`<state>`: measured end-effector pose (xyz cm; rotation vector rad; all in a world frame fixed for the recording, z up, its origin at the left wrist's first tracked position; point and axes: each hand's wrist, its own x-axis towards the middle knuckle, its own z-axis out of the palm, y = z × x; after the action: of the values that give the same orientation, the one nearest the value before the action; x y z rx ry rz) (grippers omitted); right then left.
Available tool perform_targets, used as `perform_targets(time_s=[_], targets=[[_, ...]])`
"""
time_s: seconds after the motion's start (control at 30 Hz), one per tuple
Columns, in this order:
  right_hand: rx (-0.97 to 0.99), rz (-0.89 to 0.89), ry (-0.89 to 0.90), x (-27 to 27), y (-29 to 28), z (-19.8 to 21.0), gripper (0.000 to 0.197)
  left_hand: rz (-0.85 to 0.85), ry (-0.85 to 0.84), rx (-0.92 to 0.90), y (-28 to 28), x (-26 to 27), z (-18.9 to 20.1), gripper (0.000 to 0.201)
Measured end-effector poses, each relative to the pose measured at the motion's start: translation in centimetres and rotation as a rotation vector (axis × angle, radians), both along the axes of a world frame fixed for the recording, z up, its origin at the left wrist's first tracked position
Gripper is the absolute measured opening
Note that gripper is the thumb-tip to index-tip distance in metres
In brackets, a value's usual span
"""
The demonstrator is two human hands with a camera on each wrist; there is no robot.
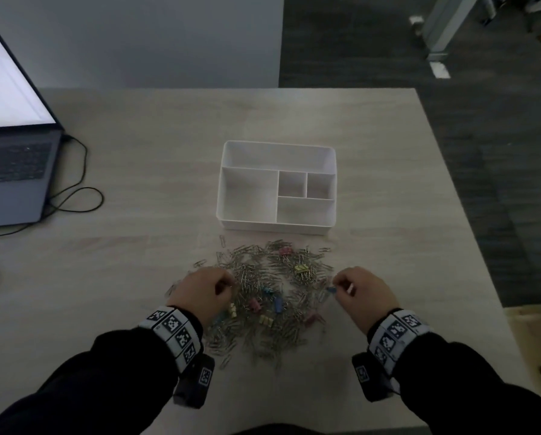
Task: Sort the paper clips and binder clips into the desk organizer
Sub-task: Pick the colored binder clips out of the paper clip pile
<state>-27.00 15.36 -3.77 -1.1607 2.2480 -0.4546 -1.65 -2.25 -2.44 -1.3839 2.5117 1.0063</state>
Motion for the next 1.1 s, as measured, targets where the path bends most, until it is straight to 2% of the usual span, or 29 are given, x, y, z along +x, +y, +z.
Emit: perform_targets(time_s=[0.13, 0.3, 0.43, 0.6, 0.73, 0.83, 0.93, 1.03, 1.1], targets=[[0.009, -0.161, 0.050, -2.8, 1.2, -0.2, 0.013, 0.039, 0.052, 0.013, -0.2, 0.0, 0.2, 0.014], [-0.002, -0.164, 0.103, -3.2, 1.9, -0.2, 0.010, 0.154, 0.132, 0.070, 0.2, 0.1, 0.2, 0.015], [-0.045, -0.017, 0.086, -1.2, -0.2, 0.0, 0.013, 0.271, 0.188, 0.149, 0.6, 0.3, 0.1, 0.014], [0.082, 0.236, 0.063, 1.5, -4.6, 0.0, 0.032, 0.309, 0.219, 0.176, 1.3, -0.3, 0.6, 0.014], [0.117, 0.304, 0.093, 1.9, -6.4, -0.2, 0.027, 0.306, 0.246, 0.213, 1.7, -1.0, 0.7, 0.015], [0.044, 0.211, 0.087, 0.8, -6.0, -0.4, 0.023, 0.291, 0.264, 0.226, 1.8, -1.5, 0.9, 0.018], [-0.054, 0.003, 0.080, -1.7, -4.8, 0.0, 0.016, 0.286, 0.261, 0.243, 1.9, -1.8, 1.1, 0.016], [-0.030, -0.140, 0.114, -4.6, -3.7, 0.3, 0.017, 0.281, 0.259, 0.257, 1.9, -2.1, 1.3, 0.013], [0.026, -0.158, 0.121, -5.9, -3.0, 0.1, 0.019, 0.274, 0.270, 0.250, 2.1, -2.4, 1.5, 0.010]])
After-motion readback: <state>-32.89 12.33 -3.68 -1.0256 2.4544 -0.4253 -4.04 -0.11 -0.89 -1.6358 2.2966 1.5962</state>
